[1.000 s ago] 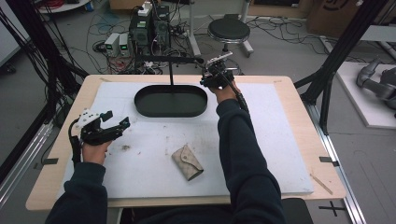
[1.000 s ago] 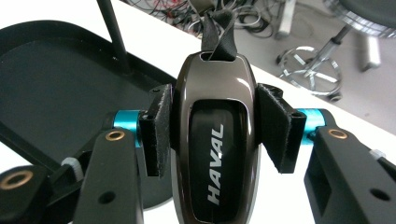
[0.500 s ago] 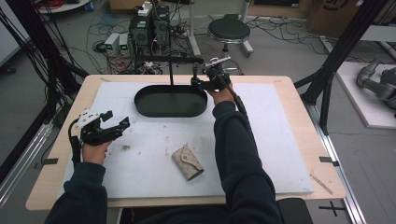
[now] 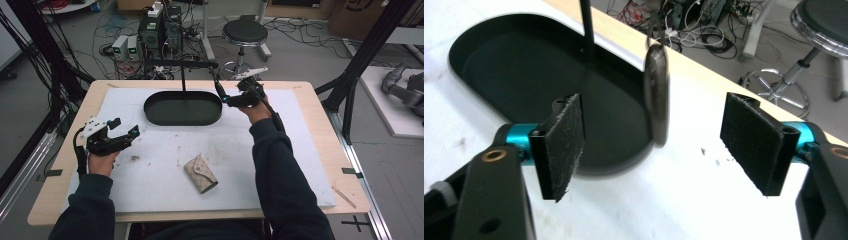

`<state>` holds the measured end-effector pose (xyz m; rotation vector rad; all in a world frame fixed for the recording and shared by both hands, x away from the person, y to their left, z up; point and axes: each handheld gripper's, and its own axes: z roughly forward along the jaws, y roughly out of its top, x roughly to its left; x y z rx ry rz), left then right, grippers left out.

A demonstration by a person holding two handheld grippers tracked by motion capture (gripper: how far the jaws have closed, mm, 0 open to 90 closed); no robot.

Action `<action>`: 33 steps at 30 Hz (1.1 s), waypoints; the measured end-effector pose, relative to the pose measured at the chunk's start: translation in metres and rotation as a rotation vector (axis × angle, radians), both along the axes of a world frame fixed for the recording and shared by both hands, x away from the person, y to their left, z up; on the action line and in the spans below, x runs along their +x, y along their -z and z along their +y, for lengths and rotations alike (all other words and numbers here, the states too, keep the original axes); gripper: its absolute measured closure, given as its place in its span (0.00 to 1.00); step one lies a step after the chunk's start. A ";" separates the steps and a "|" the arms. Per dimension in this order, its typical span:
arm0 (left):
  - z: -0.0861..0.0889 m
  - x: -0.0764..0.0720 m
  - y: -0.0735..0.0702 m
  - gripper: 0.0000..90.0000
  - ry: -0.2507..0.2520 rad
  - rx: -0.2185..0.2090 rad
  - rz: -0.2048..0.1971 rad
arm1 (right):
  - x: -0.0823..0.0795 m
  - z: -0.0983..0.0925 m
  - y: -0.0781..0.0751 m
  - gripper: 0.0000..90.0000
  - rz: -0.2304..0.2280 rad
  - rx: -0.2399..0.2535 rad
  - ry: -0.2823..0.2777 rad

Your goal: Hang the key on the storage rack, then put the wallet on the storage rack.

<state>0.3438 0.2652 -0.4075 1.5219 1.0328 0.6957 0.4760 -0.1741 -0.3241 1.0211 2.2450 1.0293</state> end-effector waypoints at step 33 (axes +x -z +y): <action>-0.001 0.001 0.000 0.22 -0.013 0.004 0.015 | -0.137 -0.049 0.041 0.22 -0.062 0.111 -0.075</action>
